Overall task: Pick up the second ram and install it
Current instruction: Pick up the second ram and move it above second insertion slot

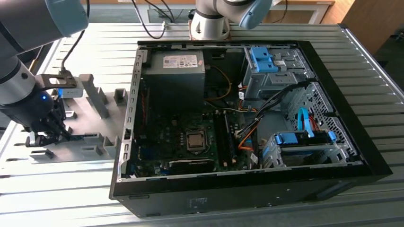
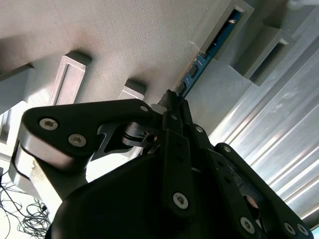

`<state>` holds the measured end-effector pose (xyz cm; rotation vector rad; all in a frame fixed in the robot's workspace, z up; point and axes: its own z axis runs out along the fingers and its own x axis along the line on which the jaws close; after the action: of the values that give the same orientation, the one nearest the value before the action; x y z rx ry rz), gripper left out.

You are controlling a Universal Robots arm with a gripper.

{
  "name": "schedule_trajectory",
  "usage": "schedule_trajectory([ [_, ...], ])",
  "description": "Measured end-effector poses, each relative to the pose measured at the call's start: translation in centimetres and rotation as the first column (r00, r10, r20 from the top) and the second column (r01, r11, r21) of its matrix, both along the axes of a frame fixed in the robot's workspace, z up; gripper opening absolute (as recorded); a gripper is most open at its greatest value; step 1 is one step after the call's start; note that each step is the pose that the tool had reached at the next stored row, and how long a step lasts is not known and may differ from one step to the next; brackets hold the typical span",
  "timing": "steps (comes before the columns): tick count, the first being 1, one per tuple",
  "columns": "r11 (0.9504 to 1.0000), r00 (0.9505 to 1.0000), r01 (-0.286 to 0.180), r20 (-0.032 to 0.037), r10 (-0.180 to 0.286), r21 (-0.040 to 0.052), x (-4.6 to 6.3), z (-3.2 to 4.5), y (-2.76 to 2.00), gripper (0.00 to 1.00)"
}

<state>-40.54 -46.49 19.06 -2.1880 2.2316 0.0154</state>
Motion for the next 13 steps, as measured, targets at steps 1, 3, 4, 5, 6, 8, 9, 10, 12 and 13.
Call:
schedule_trajectory([
  [1, 1.0000, 1.0000, 0.000, 0.0000, 0.000, 0.0000, 0.0, 0.00, 0.00, 0.14],
  [3, 1.0000, 1.0000, 0.000, 0.0001, 0.000, 0.0000, 0.0, 0.00, 0.00, 0.14],
  [4, 1.0000, 1.0000, 0.000, 0.0002, 0.000, 0.0001, 0.0, 0.08, 0.00, 0.14],
  [5, 1.0000, 1.0000, 0.000, 0.0000, 0.000, 0.0000, 0.0, 0.21, 0.00, 0.14],
  [6, 1.0000, 1.0000, 0.000, 0.0000, 0.000, 0.0000, 0.0, 0.36, 0.00, 0.14],
  [8, 1.0000, 1.0000, 0.000, 0.0001, 0.000, -0.0001, 0.0, 0.67, 0.00, 0.14],
  [9, 1.0000, 1.0000, 0.000, 0.0001, 0.000, -0.0003, 0.0, 0.83, 0.00, 0.14],
  [10, 1.0000, 1.0000, 0.000, 0.0001, 0.000, -0.0008, 0.0, 1.00, 0.00, 0.14],
  [12, 1.0000, 1.0000, 0.000, 0.0001, 0.000, -0.0014, 0.0, 1.35, 0.00, 0.14],
  [13, 1.0000, 1.0000, 0.000, 0.0000, 0.000, -0.0016, 0.0, 1.53, 0.00, 0.14],
])
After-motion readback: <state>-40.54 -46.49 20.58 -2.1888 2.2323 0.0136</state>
